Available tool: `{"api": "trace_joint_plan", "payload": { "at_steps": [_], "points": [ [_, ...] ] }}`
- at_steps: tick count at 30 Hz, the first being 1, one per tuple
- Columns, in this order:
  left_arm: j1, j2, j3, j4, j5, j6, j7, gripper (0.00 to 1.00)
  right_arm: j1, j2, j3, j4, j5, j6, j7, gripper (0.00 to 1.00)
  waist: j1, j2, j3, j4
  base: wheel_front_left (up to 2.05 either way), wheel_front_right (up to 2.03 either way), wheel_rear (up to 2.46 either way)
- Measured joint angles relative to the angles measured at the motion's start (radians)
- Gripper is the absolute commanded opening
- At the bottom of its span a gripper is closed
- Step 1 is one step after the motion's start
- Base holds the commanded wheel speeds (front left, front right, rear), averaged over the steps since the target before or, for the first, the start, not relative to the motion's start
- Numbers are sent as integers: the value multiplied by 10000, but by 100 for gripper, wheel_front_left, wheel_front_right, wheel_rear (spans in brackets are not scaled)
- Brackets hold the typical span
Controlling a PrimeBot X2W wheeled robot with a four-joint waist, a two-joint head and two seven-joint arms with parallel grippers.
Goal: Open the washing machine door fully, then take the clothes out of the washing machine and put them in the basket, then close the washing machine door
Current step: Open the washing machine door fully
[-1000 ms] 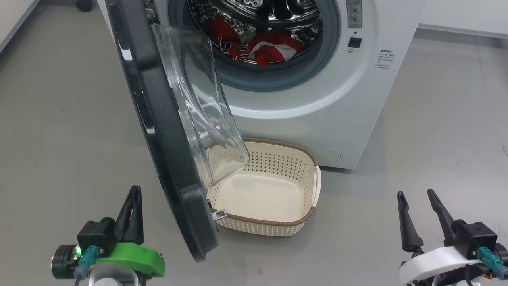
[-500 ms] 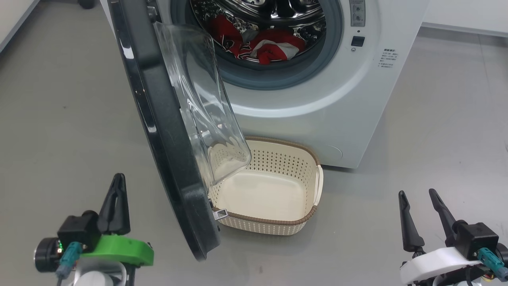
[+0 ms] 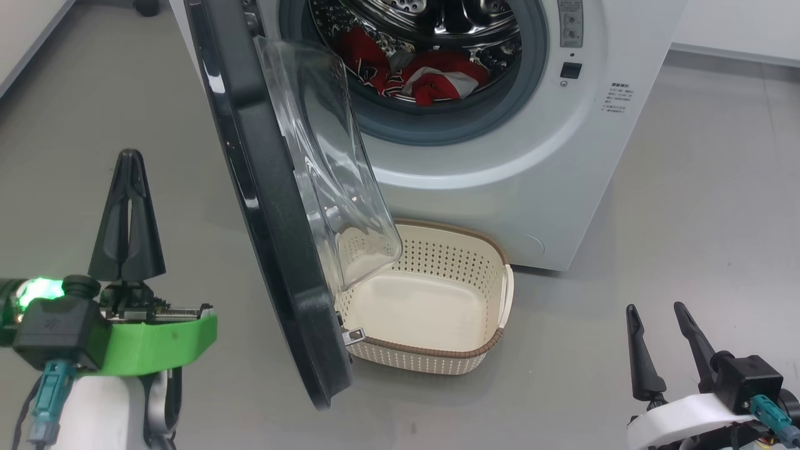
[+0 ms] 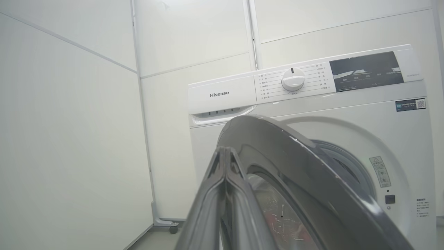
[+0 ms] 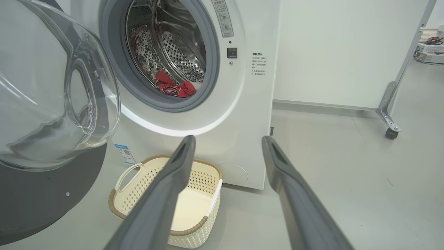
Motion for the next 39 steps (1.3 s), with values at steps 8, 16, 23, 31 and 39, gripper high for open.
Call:
{"api": "trace_joint_plan", "payload": {
  "at_steps": [8,16,23,31,39],
  "points": [
    [-267,86,-1085,-1833,485,-430,-8,0,75,136,31,21,-54,0,0,100,0,0,-217,63,0,0,0],
    [-266,36,-2500,-2911,489,-1057,123,0,188,203,21,35,-69,0,0,100,0,0,-350,122,0,0,0],
    [-179,-96,-3931,-3283,-347,-1438,874,0,248,255,12,44,-73,0,0,100,0,0,-383,170,0,0,0],
    [412,-123,-4844,-3244,-945,-1519,1572,0,267,261,2,23,-144,0,0,100,0,0,-263,237,0,0,0],
    [1100,-115,-5701,-2623,-1237,-1521,2376,0,268,247,-8,-44,-236,4,0,100,0,0,-15,263,0,0,0]
  ]
}}
